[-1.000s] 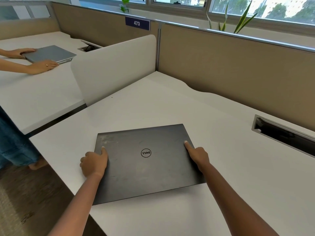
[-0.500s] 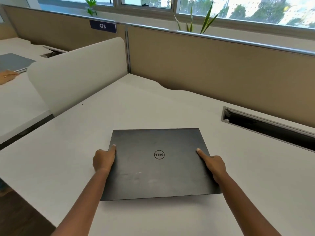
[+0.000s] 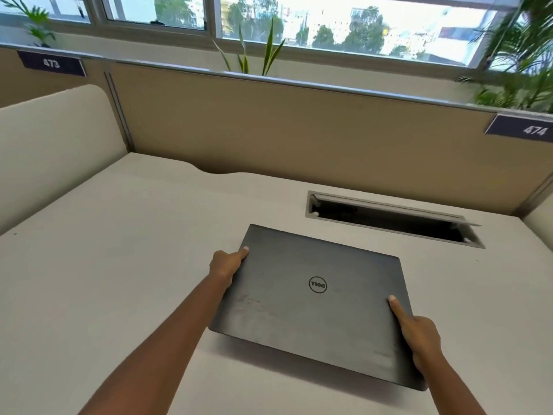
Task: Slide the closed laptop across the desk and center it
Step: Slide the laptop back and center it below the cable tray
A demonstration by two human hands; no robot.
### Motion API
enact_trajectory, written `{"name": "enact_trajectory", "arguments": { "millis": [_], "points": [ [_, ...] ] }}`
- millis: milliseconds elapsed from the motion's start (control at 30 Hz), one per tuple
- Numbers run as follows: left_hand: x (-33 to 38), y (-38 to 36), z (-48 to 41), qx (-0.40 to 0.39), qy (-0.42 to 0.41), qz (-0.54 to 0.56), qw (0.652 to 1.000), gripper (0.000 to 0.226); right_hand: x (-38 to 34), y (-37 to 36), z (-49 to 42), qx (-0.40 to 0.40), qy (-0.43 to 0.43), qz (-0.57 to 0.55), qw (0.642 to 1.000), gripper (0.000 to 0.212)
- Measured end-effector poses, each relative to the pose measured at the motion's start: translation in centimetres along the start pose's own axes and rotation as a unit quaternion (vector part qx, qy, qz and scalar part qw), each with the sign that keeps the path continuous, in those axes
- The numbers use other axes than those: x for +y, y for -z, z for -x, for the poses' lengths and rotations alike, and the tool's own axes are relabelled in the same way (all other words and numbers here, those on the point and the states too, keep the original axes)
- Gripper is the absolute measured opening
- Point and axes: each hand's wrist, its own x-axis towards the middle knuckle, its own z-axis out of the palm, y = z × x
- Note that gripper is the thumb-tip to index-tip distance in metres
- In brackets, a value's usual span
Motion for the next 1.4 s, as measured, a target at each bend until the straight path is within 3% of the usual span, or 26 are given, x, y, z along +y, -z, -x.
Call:
{"name": "enact_trajectory", "arguments": {
  "millis": [333, 700, 800, 967, 1400],
  "points": [
    [2.6, -9.2, -0.5, -0.044, -0.042, -0.105, 0.993, 0.066, 3.0, 4.0, -1.9, 0.095, -0.031, -0.016, 0.995, 0.057],
    [2.5, -11.6, -1.3, -0.020, -0.066, -0.211, 0.975, 0.059, 2.9, 4.0, -2.9, 0.131, -0.030, 0.006, 0.991, 0.062],
    [2.5, -12.0, -1.5, -0.008, -0.069, -0.240, 0.968, 0.057, 3.0, 3.9, -3.4, 0.132, -0.018, 0.011, 0.991, 0.061],
    [2.5, -12.2, -1.5, -0.003, -0.076, -0.269, 0.960, 0.055, 3.3, 3.9, -4.0, 0.122, -0.013, -0.002, 0.992, 0.038],
    [1.6, -11.7, -1.4, -0.010, -0.118, -0.302, 0.946, 0.049, 1.6, 4.5, -3.7, 0.065, -0.034, 0.091, 0.993, 0.045]
  ]
}}
